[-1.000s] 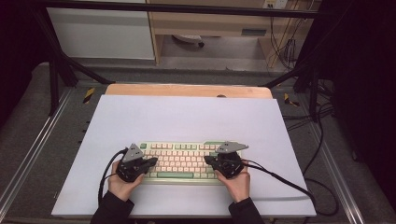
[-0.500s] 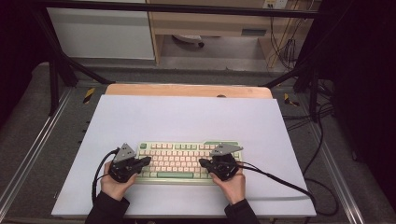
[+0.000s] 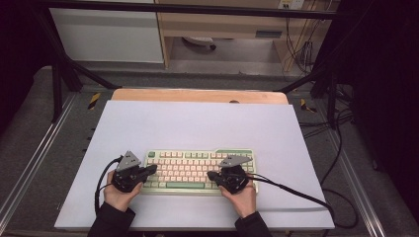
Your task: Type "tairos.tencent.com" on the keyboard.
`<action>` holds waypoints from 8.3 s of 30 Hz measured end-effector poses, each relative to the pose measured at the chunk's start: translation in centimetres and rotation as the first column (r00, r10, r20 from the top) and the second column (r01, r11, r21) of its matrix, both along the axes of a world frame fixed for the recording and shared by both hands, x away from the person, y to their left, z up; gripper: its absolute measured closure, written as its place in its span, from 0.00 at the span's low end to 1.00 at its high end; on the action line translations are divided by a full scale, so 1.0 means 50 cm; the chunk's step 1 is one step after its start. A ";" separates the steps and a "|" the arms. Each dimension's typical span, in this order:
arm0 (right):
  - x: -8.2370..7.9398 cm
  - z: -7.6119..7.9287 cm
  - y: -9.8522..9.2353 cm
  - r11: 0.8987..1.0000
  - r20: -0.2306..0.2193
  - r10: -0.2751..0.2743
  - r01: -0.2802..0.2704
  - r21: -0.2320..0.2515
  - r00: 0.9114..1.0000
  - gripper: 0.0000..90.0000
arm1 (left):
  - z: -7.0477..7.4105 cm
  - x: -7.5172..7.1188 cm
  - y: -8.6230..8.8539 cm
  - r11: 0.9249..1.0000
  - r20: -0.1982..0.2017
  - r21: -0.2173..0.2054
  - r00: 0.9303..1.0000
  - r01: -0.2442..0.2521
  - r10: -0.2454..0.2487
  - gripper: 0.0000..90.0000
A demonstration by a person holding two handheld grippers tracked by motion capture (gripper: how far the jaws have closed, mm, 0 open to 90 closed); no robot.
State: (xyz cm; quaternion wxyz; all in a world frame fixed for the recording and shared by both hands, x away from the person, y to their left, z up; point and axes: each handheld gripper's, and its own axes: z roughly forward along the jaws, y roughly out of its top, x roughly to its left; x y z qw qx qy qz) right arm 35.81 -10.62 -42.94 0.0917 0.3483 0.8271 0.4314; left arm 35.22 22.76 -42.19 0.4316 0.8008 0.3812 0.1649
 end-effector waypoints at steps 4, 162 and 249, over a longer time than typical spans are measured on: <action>-0.001 -0.004 0.002 1.000 -0.006 0.005 -0.005 -0.001 1.000 1.00 | 0.000 0.000 0.001 1.000 0.000 0.000 1.000 -0.002 0.002 1.00; -0.008 0.016 -0.093 0.998 0.048 -0.056 0.056 0.014 0.997 1.00 | -0.017 0.042 -0.089 0.999 -0.025 0.029 1.000 0.016 -0.015 1.00; 0.010 0.011 0.095 0.996 0.009 0.090 -0.090 -0.004 0.996 1.00 | 0.010 0.015 -0.018 1.000 -0.005 -0.020 1.000 0.001 -0.001 1.00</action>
